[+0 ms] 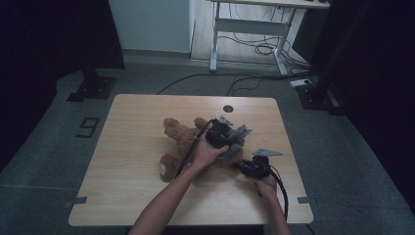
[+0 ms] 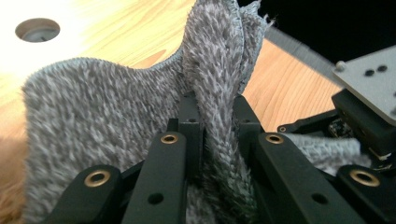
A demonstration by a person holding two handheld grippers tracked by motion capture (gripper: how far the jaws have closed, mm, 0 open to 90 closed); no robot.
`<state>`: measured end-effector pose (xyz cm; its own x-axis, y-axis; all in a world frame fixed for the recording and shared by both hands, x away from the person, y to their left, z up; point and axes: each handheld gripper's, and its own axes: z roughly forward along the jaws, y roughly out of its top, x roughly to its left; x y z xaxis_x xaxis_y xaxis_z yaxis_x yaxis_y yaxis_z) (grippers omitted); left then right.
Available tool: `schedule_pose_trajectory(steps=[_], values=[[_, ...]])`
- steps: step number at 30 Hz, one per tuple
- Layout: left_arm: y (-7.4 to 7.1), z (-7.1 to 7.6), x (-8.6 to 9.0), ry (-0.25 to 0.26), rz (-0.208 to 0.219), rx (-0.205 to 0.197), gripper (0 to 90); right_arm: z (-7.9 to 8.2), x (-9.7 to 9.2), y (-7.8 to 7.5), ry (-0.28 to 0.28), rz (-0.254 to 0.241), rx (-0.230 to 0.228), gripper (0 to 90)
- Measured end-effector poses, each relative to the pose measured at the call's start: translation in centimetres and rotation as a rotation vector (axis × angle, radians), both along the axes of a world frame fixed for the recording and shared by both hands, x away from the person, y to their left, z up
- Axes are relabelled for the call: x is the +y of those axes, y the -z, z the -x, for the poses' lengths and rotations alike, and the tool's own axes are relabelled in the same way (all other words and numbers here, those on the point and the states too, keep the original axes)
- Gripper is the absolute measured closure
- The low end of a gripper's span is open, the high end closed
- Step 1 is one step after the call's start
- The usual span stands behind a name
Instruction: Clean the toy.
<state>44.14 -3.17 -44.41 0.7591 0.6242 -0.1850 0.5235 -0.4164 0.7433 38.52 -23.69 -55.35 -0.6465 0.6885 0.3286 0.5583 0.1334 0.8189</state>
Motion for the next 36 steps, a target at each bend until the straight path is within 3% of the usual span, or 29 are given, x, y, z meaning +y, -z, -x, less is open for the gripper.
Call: schedule_pose_trajectory(steps=[1,2,5,7,8,11,12,13,17,19,20,21,26,33,36], values=[[-0.4,0.1,0.6,-0.020,-0.042,-0.042,78.4,0.1,0.1,0.0,0.001,0.008,-0.005,66.0],[-0.4,0.1,0.6,-0.020,-0.042,-0.042,78.4,0.1,0.1,0.0,0.001,0.008,-0.005,66.0],[-0.9,0.4,1.8,-0.061,-0.141,-0.103,78.5,0.1,0.1,-0.1,0.004,0.014,-0.006,66.2],[-0.5,0.4,3.2,-0.092,-0.196,-0.108,78.5,0.1,0.0,0.0,0.004,0.013,-0.002,66.2],[-0.3,0.4,3.9,-0.102,-0.202,-0.105,78.5,0.0,0.0,0.0,0.005,0.011,-0.004,66.2],[0.0,0.8,6.2,-0.120,-0.145,-0.096,78.5,0.0,0.0,-0.1,0.003,0.019,-0.007,66.3],[-0.1,1.0,6.9,-0.128,-0.139,-0.114,78.5,0.0,0.0,-0.1,0.003,0.019,-0.007,66.3],[-0.4,1.3,7.7,-0.140,-0.144,-0.135,78.5,0.1,0.1,-0.1,0.004,0.023,-0.011,66.3],[-1.1,1.4,10.3,-0.192,-0.160,-0.156,78.5,0.1,0.1,-0.1,0.006,0.021,-0.010,66.3],[-1.1,0.8,12.1,-0.225,-0.153,-0.120,78.4,0.1,0.1,-0.1,0.005,0.022,-0.009,66.3],[-1.1,0.8,12.1,-0.225,-0.153,-0.120,78.4,0.1,0.1,-0.1,0.005,0.022,-0.009,66.3],[-0.7,0.5,13.1,-0.238,-0.139,-0.088,78.3,0.1,0.1,-0.1,0.004,0.022,-0.009,66.3],[0.0,0.6,14.2,-0.265,-0.170,-0.102,78.4,0.0,0.0,-0.1,0.005,0.016,-0.004,66.3],[1.6,0.6,16.6,-0.311,-0.169,-0.068,78.3,0.0,0.1,-0.1,0.007,0.010,0.000,66.4],[2.2,0.9,16.7,-0.312,-0.179,-0.067,78.3,0.1,0.1,-0.1,0.007,0.010,-0.001,66.4]])
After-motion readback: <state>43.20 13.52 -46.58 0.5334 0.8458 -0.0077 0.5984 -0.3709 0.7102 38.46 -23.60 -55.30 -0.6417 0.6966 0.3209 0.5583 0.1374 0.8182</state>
